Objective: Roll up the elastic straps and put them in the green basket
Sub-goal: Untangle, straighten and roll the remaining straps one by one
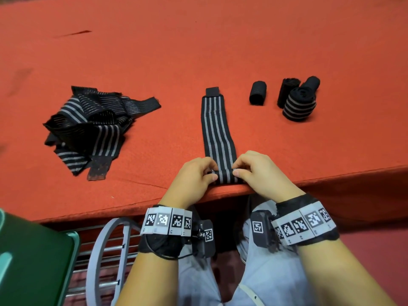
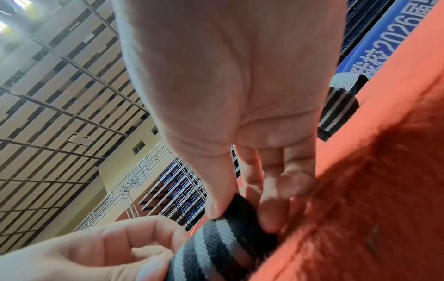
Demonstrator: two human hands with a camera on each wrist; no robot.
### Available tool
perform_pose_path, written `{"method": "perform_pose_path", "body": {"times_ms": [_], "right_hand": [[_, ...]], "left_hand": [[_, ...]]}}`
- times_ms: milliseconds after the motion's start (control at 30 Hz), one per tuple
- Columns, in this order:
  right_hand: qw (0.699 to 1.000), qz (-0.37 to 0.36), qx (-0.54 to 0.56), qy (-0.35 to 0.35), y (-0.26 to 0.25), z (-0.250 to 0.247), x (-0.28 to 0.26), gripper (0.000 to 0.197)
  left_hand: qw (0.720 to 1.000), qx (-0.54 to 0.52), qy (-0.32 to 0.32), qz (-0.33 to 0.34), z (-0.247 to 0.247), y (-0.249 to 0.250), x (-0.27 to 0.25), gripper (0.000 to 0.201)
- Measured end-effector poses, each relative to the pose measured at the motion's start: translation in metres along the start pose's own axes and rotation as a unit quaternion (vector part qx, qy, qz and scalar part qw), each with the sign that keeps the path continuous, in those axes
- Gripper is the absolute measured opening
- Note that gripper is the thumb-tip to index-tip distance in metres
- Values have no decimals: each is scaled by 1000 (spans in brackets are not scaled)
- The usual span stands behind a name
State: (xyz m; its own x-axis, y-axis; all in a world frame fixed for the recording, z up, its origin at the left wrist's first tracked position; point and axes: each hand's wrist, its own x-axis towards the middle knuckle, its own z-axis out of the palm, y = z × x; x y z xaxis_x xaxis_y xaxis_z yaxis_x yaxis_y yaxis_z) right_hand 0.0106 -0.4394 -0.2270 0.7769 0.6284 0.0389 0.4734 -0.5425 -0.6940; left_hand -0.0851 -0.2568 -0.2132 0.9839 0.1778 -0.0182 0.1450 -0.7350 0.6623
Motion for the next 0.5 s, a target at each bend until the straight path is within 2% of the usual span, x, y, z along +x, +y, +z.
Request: {"method": "perform_pose_path", "body": {"times_ms": [267, 433, 500], "right_hand": [[999, 26, 26, -8, -7, -1, 9, 12], [999, -15, -14, 34, -4, 2, 11, 7], [999, -34, -41, 3, -2, -2, 12, 15]], "left_hand": [[999, -21, 21, -16, 1, -2, 16, 5], [997, -70, 13, -26, 2, -4, 21, 16], [998, -59, 22, -22, 4, -5, 23, 14]]}}
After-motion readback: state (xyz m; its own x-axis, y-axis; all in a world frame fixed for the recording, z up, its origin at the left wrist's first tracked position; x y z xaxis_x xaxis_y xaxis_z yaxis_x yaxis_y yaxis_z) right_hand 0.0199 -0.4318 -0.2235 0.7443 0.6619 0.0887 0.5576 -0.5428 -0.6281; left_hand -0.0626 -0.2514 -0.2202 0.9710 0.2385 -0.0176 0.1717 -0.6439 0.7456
